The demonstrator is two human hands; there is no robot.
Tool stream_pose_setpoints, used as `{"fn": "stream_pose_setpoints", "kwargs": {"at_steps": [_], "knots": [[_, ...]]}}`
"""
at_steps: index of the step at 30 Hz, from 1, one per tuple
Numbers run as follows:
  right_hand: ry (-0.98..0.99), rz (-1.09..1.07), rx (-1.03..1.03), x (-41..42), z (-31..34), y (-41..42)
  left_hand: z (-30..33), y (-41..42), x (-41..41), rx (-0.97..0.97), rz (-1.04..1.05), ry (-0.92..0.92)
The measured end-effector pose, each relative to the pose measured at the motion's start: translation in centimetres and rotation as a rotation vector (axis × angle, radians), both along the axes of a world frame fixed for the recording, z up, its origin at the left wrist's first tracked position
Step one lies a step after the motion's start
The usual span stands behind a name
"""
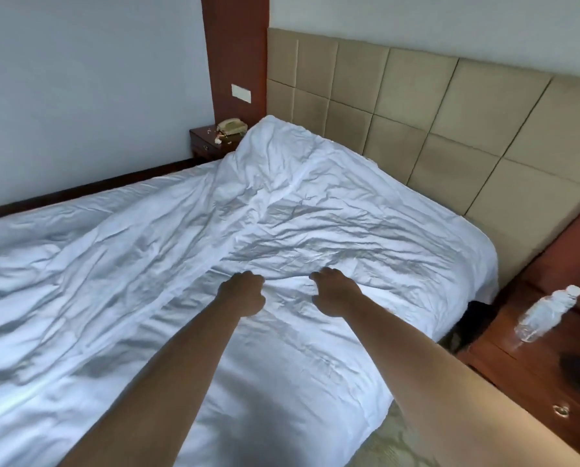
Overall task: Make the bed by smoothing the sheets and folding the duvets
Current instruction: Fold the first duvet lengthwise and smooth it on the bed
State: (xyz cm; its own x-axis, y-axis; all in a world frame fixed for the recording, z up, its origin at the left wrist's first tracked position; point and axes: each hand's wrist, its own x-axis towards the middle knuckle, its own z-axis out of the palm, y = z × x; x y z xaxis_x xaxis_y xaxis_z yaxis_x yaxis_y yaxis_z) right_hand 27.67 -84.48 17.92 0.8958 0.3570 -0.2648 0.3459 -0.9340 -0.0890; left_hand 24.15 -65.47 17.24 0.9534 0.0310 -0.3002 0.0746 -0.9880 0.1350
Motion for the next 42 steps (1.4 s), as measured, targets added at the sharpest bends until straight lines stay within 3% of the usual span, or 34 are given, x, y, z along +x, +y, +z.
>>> {"fn": "stream_pose_setpoints", "kwargs": {"at_steps": [12, 24, 37, 42], "knots": [[0.011, 0.209, 0.012, 21.1, -2.2, 1.3, -1.7, 0.0, 18.5, 0.067, 0.142, 0.042], [0.077, 0.567, 0.011, 45.0, -5.0, 2.8, -5.2, -2.3, 37.3, 0.138, 0.371, 0.13], [0.212, 0.719, -0.077, 53.7, -15.3, 11.0, -13.8, 5.4, 44.5, 0.118, 0.544, 0.167], [0.258, 0.686, -0.095, 56.2, -20.2, 15.1, -18.3, 9.1, 46.8, 0.113, 0.572, 0.149]]}}
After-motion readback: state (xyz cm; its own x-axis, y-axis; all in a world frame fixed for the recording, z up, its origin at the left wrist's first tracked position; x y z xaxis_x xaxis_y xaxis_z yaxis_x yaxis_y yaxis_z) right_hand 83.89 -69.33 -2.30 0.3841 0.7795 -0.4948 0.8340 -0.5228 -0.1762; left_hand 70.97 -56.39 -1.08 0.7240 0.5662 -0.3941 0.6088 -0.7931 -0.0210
